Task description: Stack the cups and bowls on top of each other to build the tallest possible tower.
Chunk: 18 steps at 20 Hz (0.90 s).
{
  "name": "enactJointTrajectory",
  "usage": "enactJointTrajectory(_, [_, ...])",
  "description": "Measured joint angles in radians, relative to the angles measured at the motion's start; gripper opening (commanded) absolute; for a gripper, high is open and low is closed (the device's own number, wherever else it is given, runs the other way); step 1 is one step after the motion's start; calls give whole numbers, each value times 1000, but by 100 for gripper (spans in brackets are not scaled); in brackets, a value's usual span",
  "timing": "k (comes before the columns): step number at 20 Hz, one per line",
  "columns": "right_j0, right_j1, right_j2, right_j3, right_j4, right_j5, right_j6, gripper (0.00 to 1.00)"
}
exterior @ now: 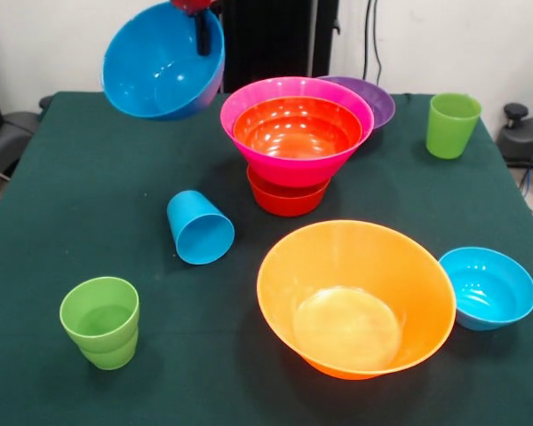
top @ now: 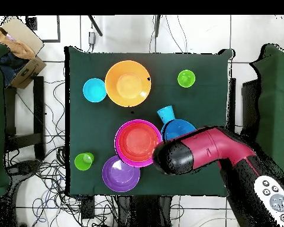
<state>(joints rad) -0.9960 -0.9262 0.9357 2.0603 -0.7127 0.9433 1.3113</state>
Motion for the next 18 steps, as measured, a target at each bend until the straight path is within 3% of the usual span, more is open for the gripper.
enactJointTrajectory(18, [228, -40, -60, 39, 5, -44, 23, 0])
